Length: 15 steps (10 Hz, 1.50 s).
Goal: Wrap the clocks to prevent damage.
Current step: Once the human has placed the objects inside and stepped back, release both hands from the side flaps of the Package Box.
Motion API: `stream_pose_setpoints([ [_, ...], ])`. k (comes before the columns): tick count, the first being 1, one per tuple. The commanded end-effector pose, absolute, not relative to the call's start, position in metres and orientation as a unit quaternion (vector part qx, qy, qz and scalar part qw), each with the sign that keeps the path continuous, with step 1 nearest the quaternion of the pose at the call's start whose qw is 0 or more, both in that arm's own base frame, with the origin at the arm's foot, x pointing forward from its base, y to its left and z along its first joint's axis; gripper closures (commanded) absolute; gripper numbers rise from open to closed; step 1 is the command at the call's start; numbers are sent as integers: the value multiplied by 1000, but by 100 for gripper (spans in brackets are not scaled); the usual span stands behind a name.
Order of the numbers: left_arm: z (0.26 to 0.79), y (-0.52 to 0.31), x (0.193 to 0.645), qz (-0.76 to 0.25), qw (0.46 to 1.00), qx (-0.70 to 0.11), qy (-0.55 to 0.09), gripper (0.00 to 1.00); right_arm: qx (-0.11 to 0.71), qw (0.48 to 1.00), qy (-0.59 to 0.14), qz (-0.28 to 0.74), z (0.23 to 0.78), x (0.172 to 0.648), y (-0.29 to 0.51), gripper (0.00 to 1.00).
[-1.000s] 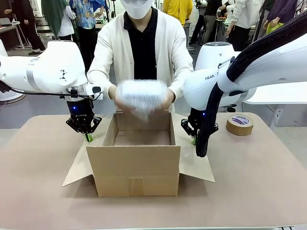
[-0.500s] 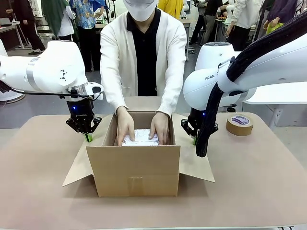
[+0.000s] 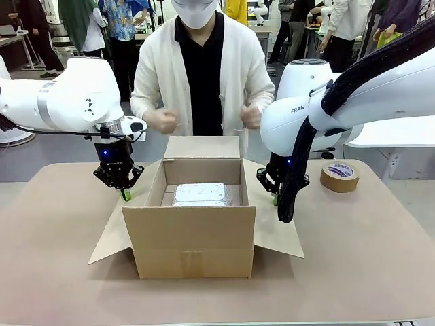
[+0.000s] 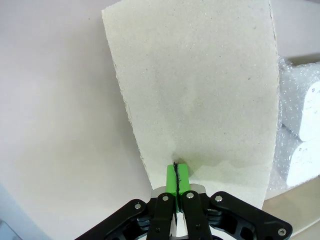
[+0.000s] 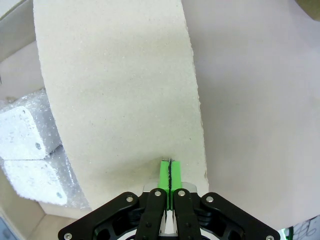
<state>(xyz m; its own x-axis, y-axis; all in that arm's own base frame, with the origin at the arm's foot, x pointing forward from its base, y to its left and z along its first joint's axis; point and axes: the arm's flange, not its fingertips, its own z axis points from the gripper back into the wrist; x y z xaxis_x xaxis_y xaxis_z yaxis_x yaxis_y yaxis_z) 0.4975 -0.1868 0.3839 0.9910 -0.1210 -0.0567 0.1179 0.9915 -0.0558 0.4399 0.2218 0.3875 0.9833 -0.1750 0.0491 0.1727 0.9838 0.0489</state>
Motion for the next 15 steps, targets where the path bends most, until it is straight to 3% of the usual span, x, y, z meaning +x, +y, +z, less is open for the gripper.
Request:
stream_pose_setpoints([
  [1,383,-187,496,-62,997,-24,33,100,23,996,-29,-87,387,440,223,99],
  [5,384,-187,497,-60,997,-26,30,100,22,996,-27,-87,388,440,222,99],
  [6,427,-183,508,-47,998,-33,31,100,8,995,-77,-66,418,428,229,99],
  [7,465,-179,488,-76,996,-54,-7,100,-15,993,-109,-34,450,407,225,99],
  [8,501,-166,469,-155,987,-48,-21,100,-64,993,-90,29,480,388,215,99],
  [10,568,-117,446,-337,941,-3,11,100,-144,972,-50,177,537,359,170,99],
  [12,582,-78,407,-477,878,36,13,100,-177,929,-70,318,569,326,131,99],
  [15,591,-37,401,-542,840,28,9,100,-59,888,-99,445,586,304,95,99],
])
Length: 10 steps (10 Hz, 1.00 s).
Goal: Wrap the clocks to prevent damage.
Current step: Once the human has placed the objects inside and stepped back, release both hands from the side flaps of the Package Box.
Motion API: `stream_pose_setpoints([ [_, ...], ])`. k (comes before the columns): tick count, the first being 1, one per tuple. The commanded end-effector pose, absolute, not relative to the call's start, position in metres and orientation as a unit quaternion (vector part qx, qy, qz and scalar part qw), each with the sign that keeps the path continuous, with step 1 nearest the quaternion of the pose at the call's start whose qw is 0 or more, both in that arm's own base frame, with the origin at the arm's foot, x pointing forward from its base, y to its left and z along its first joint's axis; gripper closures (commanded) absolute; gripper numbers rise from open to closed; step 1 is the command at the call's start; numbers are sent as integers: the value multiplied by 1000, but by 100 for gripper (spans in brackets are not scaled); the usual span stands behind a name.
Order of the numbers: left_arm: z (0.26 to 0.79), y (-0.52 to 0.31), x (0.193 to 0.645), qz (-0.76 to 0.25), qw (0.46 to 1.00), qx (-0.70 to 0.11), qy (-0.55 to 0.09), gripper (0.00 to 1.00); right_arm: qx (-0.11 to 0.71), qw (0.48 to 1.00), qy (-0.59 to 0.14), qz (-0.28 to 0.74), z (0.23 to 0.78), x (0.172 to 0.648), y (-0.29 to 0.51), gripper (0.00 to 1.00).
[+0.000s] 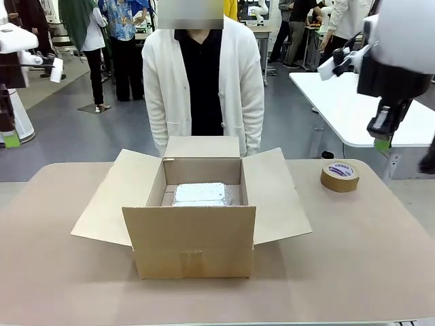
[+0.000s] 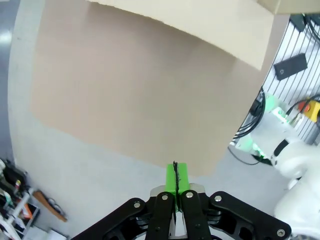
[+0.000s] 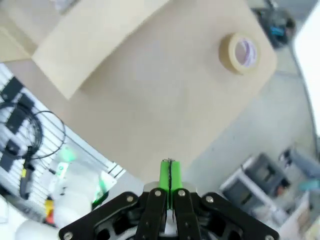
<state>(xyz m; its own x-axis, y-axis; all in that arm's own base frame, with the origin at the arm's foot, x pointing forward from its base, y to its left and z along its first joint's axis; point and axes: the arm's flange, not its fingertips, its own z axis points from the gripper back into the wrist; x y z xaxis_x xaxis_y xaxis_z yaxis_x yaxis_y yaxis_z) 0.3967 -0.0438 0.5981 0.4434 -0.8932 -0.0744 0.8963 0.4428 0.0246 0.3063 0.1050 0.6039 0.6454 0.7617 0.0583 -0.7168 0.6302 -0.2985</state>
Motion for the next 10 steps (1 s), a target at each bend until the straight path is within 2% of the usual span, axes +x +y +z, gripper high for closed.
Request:
stream_pose_setpoints([
  [1,581,-26,391,-544,839,6,-6,100,-20,879,-94,467,582,300,85,99],
  [3,580,-21,395,-540,841,-18,-18,100,34,879,-59,471,567,304,68,99],
  [7,570,-28,390,-538,840,-59,-40,100,26,890,-42,454,551,319,65,99],
  [8,579,-22,396,-531,846,-32,-16,100,31,886,-53,460,555,307,62,99],
  [10,579,-22,396,-531,846,-32,-16,100,31,886,-53,460,555,307,62,99],
])
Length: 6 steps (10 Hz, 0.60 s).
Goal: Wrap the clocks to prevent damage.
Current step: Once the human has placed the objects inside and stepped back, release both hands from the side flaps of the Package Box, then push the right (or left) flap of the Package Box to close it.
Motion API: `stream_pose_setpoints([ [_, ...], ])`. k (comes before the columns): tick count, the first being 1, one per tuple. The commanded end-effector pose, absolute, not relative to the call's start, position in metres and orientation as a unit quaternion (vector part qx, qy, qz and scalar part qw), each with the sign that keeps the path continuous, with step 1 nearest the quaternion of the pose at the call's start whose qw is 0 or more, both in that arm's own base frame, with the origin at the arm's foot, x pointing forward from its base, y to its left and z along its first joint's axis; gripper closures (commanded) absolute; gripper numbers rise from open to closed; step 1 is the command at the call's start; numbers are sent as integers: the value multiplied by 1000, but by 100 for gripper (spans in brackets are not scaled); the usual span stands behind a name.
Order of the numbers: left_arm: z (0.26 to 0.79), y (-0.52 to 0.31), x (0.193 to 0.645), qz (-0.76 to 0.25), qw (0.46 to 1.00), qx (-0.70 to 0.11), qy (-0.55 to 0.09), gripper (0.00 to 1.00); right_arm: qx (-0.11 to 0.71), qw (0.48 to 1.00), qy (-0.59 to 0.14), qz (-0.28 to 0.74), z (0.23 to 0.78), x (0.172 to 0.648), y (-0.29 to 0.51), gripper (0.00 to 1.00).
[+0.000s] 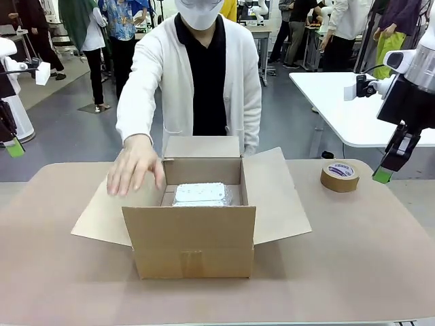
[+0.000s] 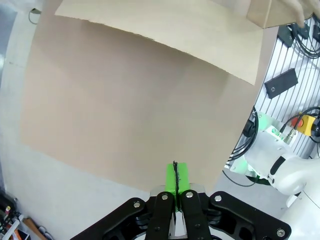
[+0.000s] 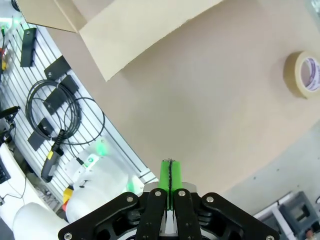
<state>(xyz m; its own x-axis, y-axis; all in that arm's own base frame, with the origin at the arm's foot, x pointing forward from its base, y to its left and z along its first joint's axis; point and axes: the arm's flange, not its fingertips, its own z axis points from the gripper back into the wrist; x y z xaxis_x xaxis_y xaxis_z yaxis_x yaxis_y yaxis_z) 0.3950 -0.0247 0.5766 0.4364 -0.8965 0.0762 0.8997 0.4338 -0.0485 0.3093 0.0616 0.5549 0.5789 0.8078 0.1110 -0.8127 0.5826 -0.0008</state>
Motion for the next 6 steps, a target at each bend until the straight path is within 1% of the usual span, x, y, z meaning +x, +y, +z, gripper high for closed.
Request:
stream_pose_setpoints([
  [1,579,-22,396,-531,846,-32,-16,100,31,886,-53,460,555,307,62,99],
  [6,579,-22,396,-531,846,-32,-16,100,31,886,-53,460,555,307,62,99],
])
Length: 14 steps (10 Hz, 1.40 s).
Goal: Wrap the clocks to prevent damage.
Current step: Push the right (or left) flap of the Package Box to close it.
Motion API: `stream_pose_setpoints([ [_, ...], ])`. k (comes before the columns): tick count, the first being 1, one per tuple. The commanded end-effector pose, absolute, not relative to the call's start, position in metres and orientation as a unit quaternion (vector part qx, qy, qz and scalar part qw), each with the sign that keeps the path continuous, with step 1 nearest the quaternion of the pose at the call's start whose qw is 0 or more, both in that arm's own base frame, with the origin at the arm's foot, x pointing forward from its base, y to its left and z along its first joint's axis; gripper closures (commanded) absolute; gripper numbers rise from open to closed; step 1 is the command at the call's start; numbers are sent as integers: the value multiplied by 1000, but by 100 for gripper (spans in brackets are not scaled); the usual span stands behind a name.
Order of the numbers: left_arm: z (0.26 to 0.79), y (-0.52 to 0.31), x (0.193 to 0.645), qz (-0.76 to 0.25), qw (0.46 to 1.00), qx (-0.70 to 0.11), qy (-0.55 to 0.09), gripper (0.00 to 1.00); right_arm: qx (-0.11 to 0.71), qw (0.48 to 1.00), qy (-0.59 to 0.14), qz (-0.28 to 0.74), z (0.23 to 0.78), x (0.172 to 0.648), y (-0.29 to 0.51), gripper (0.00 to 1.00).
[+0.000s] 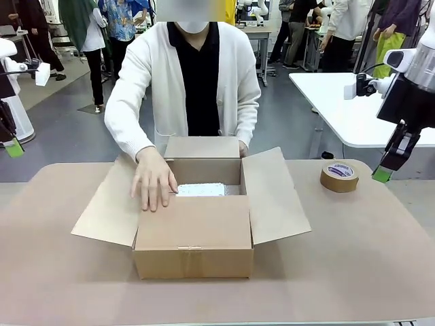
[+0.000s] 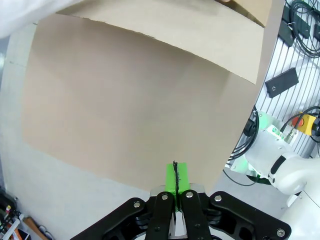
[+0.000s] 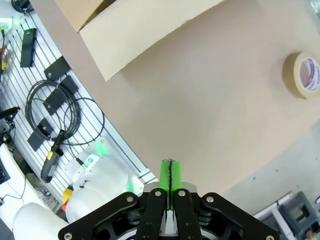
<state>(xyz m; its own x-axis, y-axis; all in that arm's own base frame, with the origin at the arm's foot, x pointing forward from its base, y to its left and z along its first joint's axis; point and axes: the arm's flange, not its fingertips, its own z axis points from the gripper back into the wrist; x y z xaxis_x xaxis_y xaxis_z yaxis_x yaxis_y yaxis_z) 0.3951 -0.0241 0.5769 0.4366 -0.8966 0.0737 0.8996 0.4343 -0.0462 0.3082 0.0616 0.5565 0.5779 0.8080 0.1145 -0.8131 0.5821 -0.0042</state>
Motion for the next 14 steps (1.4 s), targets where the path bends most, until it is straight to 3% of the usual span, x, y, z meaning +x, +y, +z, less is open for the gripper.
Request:
stream_pose_setpoints([
  [1,579,-22,396,-531,846,-32,-16,100,31,886,-53,460,555,307,62,99],
  [14,579,-22,396,-531,846,-32,-16,100,31,886,-53,460,555,307,62,99],
])
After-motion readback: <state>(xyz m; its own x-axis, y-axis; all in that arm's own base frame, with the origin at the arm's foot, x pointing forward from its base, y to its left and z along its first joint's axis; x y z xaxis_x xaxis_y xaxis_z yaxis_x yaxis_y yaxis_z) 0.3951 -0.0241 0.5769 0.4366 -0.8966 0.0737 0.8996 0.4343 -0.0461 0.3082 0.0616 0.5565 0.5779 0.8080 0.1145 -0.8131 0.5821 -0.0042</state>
